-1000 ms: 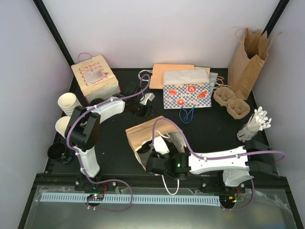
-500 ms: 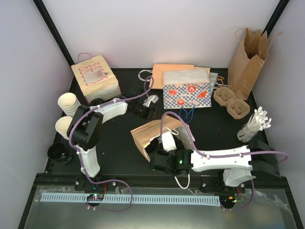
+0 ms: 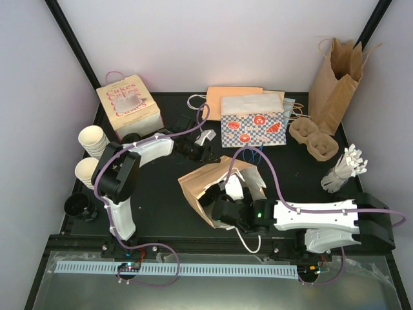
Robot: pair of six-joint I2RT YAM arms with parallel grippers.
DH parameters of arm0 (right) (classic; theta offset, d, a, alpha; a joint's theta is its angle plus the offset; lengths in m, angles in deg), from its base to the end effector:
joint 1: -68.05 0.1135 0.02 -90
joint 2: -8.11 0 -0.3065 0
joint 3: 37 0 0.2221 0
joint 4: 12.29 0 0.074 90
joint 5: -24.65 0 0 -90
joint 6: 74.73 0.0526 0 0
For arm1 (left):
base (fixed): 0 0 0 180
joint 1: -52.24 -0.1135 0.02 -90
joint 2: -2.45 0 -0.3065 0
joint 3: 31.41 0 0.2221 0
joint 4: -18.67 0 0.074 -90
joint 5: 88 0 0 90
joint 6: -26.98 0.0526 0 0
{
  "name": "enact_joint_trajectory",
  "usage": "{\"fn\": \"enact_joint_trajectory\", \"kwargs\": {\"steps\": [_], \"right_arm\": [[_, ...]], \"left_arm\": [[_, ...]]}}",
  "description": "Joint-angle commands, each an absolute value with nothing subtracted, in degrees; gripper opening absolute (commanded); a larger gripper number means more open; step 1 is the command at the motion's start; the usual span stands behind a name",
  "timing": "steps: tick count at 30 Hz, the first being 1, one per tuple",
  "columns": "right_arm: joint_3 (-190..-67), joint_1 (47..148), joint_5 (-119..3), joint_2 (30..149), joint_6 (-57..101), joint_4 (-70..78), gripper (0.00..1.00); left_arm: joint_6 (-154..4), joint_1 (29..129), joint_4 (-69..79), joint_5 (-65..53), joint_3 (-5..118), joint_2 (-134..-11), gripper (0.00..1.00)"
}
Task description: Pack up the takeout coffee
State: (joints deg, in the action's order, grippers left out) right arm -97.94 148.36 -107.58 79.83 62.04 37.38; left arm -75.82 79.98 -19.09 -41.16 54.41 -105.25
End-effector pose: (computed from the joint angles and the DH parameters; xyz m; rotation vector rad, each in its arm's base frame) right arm 0.0681 0.1890 0.2647 -0.4323 2.2334 0.1450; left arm 0.3161 -0.2069 0.2258 0.6252 2.5852 -1.2298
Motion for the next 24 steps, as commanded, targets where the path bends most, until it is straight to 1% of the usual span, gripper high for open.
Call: {"fn": "enact_joint_trajectory", "kwargs": {"steps": [1,2,3,6,9,11,13,17,20,22,24], "right_arm": [[-98.19,148.76,-102.88,81.18,59.90,32.65,0.63],[-98.68,149.30,-102.73,81.75,59.02,32.57,0.63],[-99.23,150.02,-103.11,82.42,58.34,32.58,0.64],[-101.55,151.01,-104.08,84.18,57.72,34.02,0.66],[-103.27,151.01,-105.04,85.57,57.79,35.68,0.67],[-104.61,151.01,-105.76,86.76,58.48,37.34,0.67],[-106.32,151.01,-106.38,88.37,59.36,39.54,0.67],[-108.01,150.88,-106.63,90.38,59.76,41.37,0.67],[-108.69,150.57,-106.33,90.88,59.47,41.44,0.67],[-109.18,149.98,-105.91,91.09,59.33,41.64,0.66],[-109.69,149.30,-105.35,91.28,58.90,41.62,0.66]], "left_arm": [[-74.73,80.55,-19.03,-41.12,56.33,-104.76,0.47],[-74.59,80.61,-19.13,-40.44,56.26,-104.03,0.48],[-74.58,80.61,-19.20,-39.24,56.18,-103.35,0.52],[-74.88,80.38,-19.61,-35.58,55.69,-100.85,0.67],[-75.48,79.88,-19.70,-31.67,54.57,-97.11,0.78],[-76.04,79.39,-20.00,-28.46,53.38,-93.91,0.91],[-76.43,78.99,-21.01,-24.73,52.43,-90.13,0.98],[-76.93,78.69,-25.88,-15.89,51.17,-80.51,0.99],[-78.16,78.67,-32.30,-8.86,49.95,-70.64,0.99],[-79.69,78.69,-37.99,-5.64,49.32,-63.20,0.99],[-81.33,78.70,-43.09,-4.93,48.25,-55.60,0.99]]}}
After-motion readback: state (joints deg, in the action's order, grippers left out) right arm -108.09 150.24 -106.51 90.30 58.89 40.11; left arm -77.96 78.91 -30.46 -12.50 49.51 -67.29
